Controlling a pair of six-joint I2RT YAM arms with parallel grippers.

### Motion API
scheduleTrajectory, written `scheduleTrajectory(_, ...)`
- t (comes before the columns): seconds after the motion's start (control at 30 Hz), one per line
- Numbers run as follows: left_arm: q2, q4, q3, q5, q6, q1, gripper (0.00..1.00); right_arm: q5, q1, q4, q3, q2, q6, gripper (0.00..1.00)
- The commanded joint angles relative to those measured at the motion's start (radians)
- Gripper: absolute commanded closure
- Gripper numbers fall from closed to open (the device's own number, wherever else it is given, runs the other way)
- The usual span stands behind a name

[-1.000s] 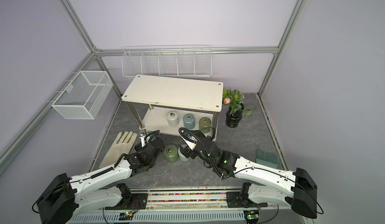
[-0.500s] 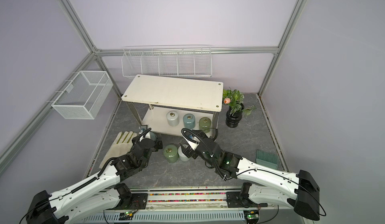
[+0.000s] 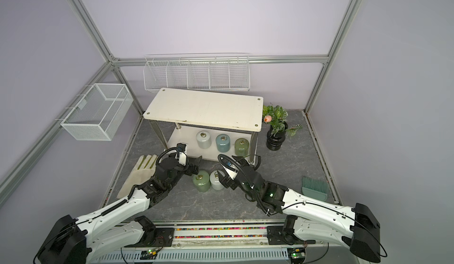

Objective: Remove the tea canisters from the shelf
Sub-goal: Pick up the tea canister from the shelf.

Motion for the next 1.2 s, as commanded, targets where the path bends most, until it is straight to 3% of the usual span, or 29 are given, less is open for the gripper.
scheduleTrajectory(0.0,0.061,0.151,0.002,0.171,0.040,0.043,0.00,0.002,0.000,0.020,-0.037,-0.005,0.034,0.11)
scheduleTrajectory(0.37,0.182,0.258,0.021,0.301,0.077,0.116,0.00,-0.028,-0.014,0.041,-0.023,0.058,0.021,0.11)
scheduleTrajectory(0.83,0.485,0.527,0.098,0.254,0.038,0.125,0.00,-0.071,-0.038,0.040,0.026,0.129,0.018,0.11)
scheduleTrajectory(1.17,0.625,0.679,0.126,0.216,0.047,0.125,0.00,-0.079,-0.049,0.017,0.068,0.164,0.005,0.11)
